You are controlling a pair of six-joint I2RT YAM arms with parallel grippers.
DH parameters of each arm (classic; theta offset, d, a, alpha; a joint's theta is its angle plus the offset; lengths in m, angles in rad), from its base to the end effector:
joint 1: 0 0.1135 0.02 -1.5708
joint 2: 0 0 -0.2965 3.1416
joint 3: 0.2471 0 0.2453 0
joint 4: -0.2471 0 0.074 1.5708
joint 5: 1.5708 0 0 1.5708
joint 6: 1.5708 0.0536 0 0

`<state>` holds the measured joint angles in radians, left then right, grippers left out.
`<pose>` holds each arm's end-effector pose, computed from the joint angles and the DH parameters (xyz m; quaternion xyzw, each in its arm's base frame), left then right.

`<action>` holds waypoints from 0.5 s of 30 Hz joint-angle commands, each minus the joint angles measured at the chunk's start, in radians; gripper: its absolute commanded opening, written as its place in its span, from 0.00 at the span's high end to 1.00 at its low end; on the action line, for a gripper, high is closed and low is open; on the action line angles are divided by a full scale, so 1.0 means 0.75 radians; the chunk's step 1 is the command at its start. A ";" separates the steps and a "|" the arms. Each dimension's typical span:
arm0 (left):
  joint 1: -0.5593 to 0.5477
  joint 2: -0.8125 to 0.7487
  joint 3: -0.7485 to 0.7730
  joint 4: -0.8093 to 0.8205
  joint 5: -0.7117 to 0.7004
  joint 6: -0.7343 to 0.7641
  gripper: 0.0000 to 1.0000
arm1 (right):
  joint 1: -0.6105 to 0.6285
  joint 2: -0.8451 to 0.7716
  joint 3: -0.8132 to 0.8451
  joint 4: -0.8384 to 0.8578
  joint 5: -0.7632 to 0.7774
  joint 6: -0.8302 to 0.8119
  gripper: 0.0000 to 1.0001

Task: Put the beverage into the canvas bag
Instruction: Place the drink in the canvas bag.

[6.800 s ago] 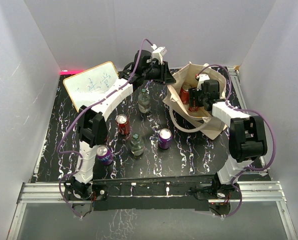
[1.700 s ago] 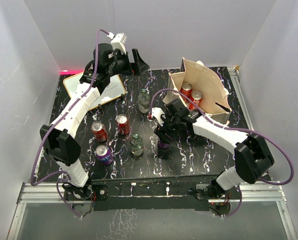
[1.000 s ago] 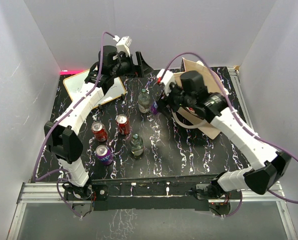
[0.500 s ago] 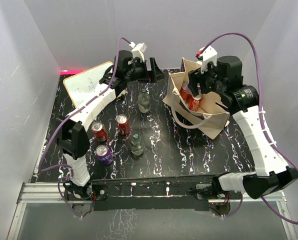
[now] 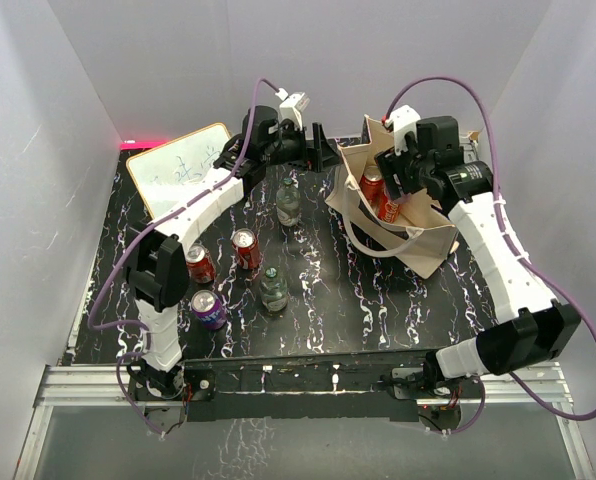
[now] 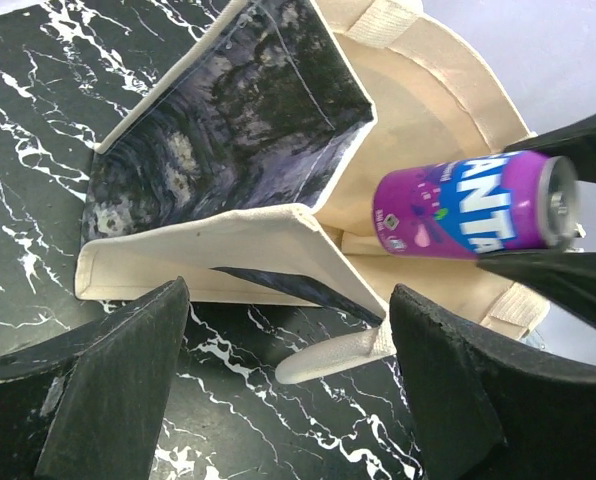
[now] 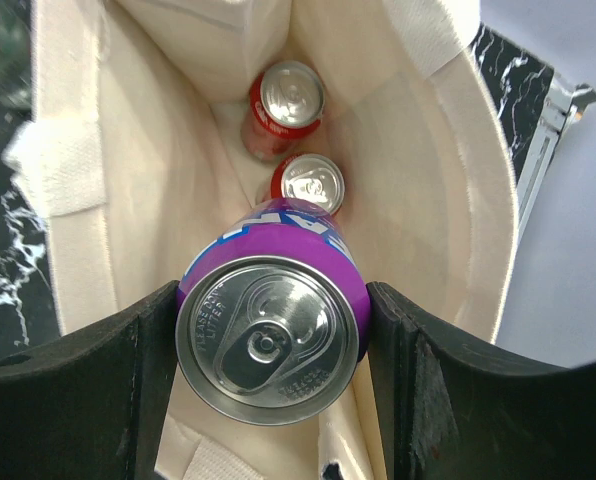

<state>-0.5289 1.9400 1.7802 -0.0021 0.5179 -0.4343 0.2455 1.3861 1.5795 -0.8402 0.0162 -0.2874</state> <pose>0.4100 -0.2703 0.3920 0.2005 0.7279 -0.4629 0.4644 0.2808 0.0695 0.4327 -0.2322 0.8645 -0.0166 0.4455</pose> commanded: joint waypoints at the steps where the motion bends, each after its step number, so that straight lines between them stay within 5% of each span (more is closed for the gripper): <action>1: -0.032 -0.003 0.012 0.111 0.037 0.024 0.21 | -0.017 0.000 -0.011 0.103 0.061 -0.109 0.92; 15: -0.043 0.091 0.119 0.213 -0.108 0.120 0.17 | -0.170 0.103 -0.149 0.079 0.023 -0.302 0.92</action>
<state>-0.5606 2.0060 1.8019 0.0952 0.4786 -0.3977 0.1192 1.4792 1.4677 -0.8719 0.0334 -0.4465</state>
